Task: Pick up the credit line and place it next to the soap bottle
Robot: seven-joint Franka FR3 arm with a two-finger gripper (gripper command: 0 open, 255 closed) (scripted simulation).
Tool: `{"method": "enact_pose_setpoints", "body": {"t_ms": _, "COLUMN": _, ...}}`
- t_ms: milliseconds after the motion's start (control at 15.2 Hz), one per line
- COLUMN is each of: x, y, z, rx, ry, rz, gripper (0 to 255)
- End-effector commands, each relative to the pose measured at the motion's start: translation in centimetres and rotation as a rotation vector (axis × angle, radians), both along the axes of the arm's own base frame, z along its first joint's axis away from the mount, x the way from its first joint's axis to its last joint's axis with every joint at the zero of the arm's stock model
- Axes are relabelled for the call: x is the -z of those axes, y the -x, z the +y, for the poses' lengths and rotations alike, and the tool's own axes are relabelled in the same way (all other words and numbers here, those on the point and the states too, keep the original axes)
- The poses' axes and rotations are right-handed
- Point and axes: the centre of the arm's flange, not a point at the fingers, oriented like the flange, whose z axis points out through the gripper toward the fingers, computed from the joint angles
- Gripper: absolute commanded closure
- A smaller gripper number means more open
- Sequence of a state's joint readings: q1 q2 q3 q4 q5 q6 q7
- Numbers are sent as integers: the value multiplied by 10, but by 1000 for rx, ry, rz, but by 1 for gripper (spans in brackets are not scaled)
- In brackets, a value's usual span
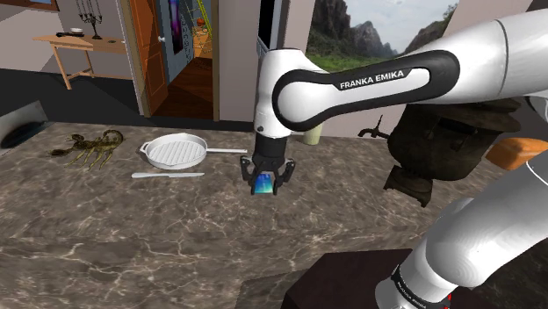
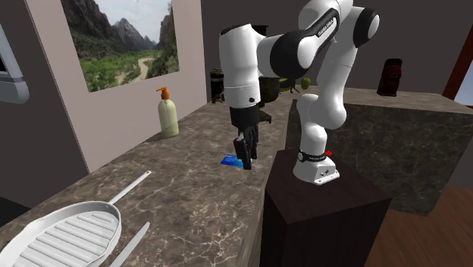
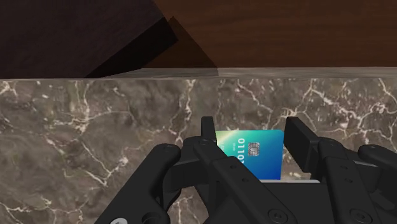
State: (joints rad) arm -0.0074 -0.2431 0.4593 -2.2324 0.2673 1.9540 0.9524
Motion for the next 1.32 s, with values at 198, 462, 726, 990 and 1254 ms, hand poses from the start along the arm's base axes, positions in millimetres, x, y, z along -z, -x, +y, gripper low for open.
{"method": "enact_pose_setpoints", "body": {"t_ms": 198, "x": -27, "y": 1, "z": 0, "rx": 0, "ry": 0, "rz": 0, "gripper": 255}}
{"method": "enact_pose_setpoints", "body": {"t_ms": 462, "x": -48, "y": 1, "z": 0, "rx": 0, "ry": 0, "rz": 0, "gripper": 255}}
{"method": "enact_pose_setpoints", "body": {"t_ms": 726, "x": -69, "y": 1, "z": 0, "rx": 0, "ry": 0, "rz": 0, "gripper": 255}}
{"method": "enact_pose_setpoints", "body": {"t_ms": 990, "x": -90, "y": 1, "z": 0, "rx": 0, "ry": 0, "rz": 0, "gripper": 255}}
{"method": "enact_pose_setpoints", "body": {"t_ms": 1254, "x": -112, "y": 1, "z": 0, "rx": 0, "ry": 0, "rz": 0, "gripper": 255}}
